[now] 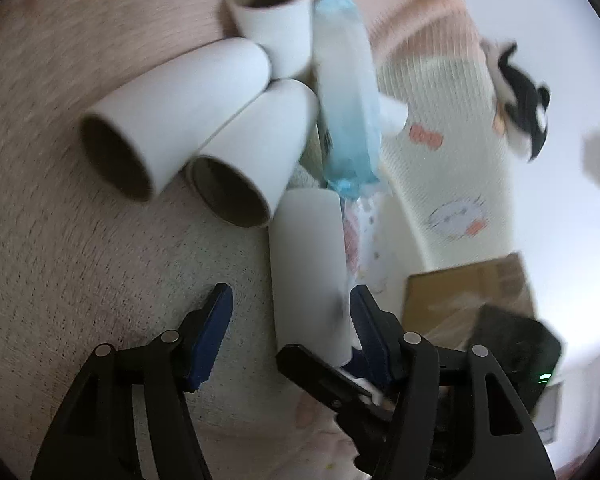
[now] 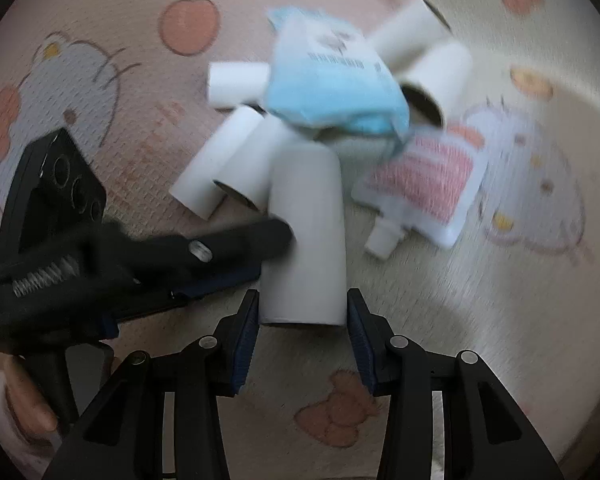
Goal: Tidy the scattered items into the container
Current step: 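Grasp a white tube with the left gripper while the right gripper closes on it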
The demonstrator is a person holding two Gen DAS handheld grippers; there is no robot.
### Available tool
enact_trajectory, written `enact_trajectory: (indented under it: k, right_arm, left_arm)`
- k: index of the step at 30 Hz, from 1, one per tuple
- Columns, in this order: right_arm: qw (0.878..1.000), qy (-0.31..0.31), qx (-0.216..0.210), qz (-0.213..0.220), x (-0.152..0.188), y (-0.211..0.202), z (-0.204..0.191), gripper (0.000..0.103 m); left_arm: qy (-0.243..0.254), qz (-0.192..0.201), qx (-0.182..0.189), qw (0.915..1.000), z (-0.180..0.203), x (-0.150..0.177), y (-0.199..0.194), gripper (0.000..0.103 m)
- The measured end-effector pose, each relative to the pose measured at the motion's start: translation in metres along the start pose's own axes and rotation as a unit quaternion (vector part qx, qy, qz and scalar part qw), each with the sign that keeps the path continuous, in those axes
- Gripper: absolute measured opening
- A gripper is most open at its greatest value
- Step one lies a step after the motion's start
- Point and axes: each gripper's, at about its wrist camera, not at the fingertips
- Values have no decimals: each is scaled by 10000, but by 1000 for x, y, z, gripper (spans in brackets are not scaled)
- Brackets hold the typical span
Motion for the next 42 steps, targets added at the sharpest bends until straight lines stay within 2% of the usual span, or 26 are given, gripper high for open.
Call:
enact_trajectory:
  k: [2, 6, 9, 13, 15, 18, 21, 26, 29, 30, 31, 35, 42]
  right_arm:
    - [10000, -63, 34, 28, 2, 0, -3, 40]
    - [9997, -230, 126, -26, 0, -3, -10, 40]
    - [9998, -158, 134, 9, -3, -7, -9, 40]
    - [9996, -170, 199, 39, -8, -11, -10, 40]
    - [9994, -284, 213, 18, -10, -11, -14, 40]
    - [9986, -475, 218, 2, -14, -12, -20, 40]
    - [9983, -545, 185, -34, -19, -12, -24, 40]
    - [9977, -602, 256, -194, -25, -6, -27, 40]
    - [9976, -590, 230, -276, -25, -3, -28, 40]
    - [9977, -563, 226, -301, -25, -2, -28, 40]
    - [9978, -529, 231, -334, -24, -1, -28, 40]
    - [9984, -315, 144, -444, -19, 3, -25, 40]
    - [9976, -422, 233, -493, -13, 3, -36, 40]
  left_arm:
    - [6, -53, 136, 9999, -4, -1, 0, 65]
    - [31, -161, 70, 9998, 0, -1, 3, 65]
    - [19, -329, -184, 9993, 7, -6, 5, 65]
    - [567, -412, -569, 9959, 26, -6, 10, 65]
    - [703, -391, -505, 9955, 31, -5, 12, 65]
    - [584, -463, -312, 9967, 32, -10, 16, 65]
    - [596, -377, -203, 9973, 36, -17, 19, 65]
    - [514, -534, -284, 9968, 38, -24, 29, 64]
    - [564, -585, -448, 9957, 38, -22, 32, 56]
    - [569, -613, -518, 9951, 36, -21, 32, 48]
    - [537, -696, -572, 9945, 35, -19, 33, 46]
    - [500, -876, -558, 9933, 34, -16, 32, 45]
    - [980, -786, -714, 9895, 50, -8, 30, 43]
Point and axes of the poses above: each gripper's, at about its wrist camera, not at the fingertips, and y roughly the way its jaws point, z to its right, x to its underside, and after that the axes turned 4 degrees about z, right-handed
